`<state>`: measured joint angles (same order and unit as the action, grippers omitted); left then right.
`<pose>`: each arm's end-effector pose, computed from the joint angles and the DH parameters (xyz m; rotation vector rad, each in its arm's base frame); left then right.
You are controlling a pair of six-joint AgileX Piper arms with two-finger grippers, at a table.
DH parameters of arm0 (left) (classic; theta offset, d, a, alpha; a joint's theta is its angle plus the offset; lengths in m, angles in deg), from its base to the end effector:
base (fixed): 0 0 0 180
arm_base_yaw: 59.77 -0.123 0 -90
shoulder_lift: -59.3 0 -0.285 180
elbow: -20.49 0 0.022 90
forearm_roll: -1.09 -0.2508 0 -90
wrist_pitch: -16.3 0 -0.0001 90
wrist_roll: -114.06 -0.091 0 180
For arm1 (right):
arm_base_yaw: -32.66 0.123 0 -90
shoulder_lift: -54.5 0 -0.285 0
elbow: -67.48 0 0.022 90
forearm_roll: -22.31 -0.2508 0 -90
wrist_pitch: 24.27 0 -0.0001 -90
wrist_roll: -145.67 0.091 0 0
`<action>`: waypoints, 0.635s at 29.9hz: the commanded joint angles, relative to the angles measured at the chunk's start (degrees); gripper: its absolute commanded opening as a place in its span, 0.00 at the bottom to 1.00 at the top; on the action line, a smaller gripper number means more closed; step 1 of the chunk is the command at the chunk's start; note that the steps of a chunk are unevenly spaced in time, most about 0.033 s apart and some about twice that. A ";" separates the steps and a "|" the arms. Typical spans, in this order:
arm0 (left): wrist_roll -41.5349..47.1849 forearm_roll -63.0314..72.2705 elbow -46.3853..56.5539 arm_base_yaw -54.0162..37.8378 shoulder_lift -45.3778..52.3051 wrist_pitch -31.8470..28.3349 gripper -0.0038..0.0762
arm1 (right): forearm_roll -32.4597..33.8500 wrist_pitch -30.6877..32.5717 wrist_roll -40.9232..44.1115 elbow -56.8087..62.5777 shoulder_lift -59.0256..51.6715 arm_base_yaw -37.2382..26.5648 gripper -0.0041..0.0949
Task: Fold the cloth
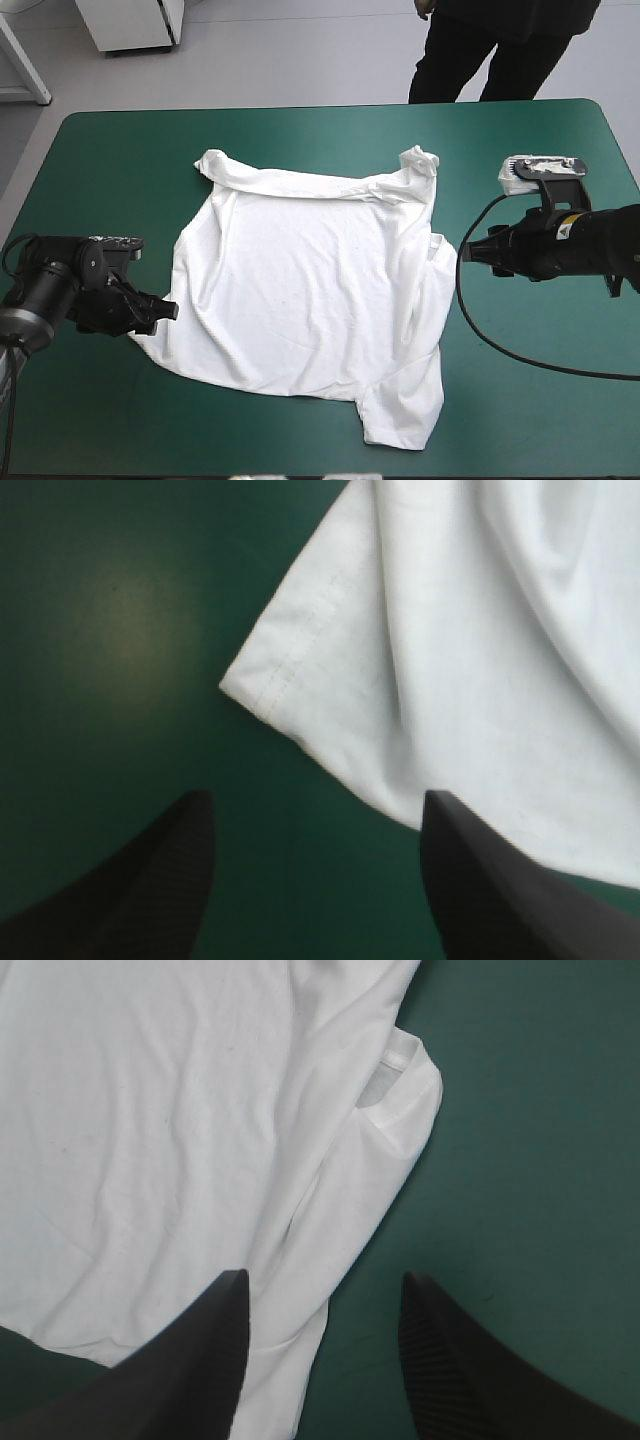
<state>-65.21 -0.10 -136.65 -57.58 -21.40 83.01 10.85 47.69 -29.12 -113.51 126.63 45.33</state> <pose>0.2181 -0.0066 0.2771 0.0476 2.9709 0.0229 0.1882 0.0599 0.4249 -0.1653 2.5056 0.3926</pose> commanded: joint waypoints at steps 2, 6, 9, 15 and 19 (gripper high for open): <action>-2.08 3.20 -0.96 -3.56 -2.60 -2.94 0.59 | 0.11 -0.38 -0.93 -1.33 -0.82 -0.22 0.49; -2.72 3.05 -0.96 -6.57 -4.96 -5.77 0.59 | 0.11 -0.38 -1.08 -1.33 -0.82 -0.22 0.49; -3.73 2.92 -0.86 -8.12 -6.73 -5.36 0.59 | 0.11 -0.38 -1.08 -1.33 -0.82 -0.22 0.49; -4.32 3.04 -0.83 -8.48 -10.02 -7.64 0.59 | 0.22 -0.38 -0.73 -1.33 -0.82 -0.22 0.47; -4.54 3.20 1.06 -8.48 -13.35 -7.92 0.59 | 0.22 -0.38 -0.70 -1.33 -0.82 -0.22 0.47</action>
<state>-69.62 2.41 -135.92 -65.95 -34.54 75.56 11.31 47.69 -29.62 -113.36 126.63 45.33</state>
